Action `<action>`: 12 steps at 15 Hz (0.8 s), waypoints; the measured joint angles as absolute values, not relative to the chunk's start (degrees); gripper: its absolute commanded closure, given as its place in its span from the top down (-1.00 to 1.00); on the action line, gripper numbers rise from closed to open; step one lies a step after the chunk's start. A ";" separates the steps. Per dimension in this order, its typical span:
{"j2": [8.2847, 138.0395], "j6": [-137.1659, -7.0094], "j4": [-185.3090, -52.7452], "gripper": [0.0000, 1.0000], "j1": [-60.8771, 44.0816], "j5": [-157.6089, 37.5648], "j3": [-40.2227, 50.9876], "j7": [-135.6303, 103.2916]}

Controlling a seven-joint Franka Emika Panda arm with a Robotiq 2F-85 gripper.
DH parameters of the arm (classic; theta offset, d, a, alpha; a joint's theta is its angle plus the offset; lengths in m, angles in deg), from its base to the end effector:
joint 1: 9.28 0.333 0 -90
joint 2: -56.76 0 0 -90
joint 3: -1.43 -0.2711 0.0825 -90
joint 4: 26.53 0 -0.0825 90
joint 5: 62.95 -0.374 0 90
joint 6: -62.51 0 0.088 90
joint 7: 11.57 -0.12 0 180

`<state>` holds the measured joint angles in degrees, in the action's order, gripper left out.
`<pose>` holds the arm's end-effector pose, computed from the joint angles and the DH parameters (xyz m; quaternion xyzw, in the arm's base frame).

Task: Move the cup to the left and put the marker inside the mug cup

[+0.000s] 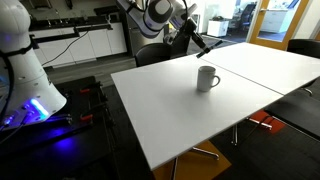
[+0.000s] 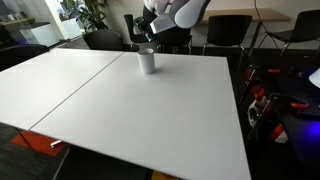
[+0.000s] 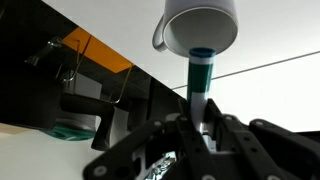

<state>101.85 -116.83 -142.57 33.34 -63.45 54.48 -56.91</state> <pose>0.6205 -0.0828 0.2226 0.8758 -0.2860 0.3541 0.1607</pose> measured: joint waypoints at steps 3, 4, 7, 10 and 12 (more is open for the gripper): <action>107.65 -116.91 -141.41 -0.90 36.33 -71.40 56.75 -57.05; 109.41 -116.94 -140.99 -0.90 37.15 -73.68 57.50 -57.20; 114.21 -116.95 -139.54 -0.90 39.01 -78.77 59.88 -58.95; 117.87 -116.95 -137.97 -0.90 39.49 -81.60 61.22 -60.45; 119.81 -116.95 -137.16 -0.90 39.50 -82.63 61.78 -61.33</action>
